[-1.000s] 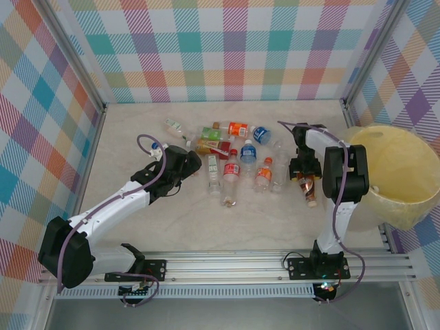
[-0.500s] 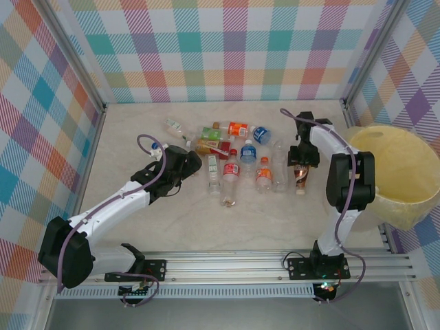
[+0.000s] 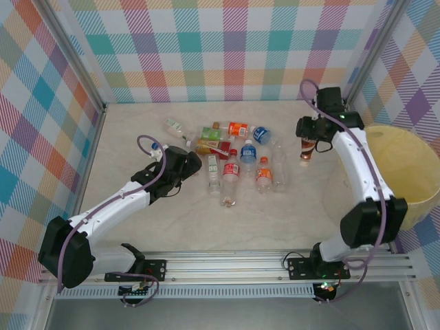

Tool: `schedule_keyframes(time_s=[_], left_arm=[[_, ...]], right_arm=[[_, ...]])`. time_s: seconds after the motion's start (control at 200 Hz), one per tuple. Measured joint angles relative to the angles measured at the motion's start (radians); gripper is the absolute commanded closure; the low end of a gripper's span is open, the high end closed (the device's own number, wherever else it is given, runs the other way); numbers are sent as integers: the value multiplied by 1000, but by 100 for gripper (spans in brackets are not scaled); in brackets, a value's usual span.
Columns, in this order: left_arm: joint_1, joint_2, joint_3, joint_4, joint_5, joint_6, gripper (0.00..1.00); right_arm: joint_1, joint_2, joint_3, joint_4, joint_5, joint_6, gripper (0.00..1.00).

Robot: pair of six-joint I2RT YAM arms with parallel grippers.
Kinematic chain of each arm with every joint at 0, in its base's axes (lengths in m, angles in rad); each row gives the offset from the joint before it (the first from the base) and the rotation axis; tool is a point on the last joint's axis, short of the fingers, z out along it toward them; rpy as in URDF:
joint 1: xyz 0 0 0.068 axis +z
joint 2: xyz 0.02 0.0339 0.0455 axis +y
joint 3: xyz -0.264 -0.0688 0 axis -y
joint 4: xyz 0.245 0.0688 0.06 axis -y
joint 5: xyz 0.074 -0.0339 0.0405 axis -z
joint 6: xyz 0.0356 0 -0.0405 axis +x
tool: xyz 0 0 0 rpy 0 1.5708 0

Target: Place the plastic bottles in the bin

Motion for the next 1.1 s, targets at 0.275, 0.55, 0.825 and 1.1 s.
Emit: schedule_keyframes(time_s=[0.275,0.55,0.825,1.1], left_arm=[[0,0,0,0,8,-10,0],[1,0,0,1,19,-12,0],[2,10,0,23,26,-14,0],[2,40,22,22,45,-14,0]], right_arm=[[-1,-247,14,165,-69,0,49],[-108,-339,53,190,-4,0,50],[-340,-354,116,113,32,-11,52],[-482,-354,91,-18,128,-58,51]])
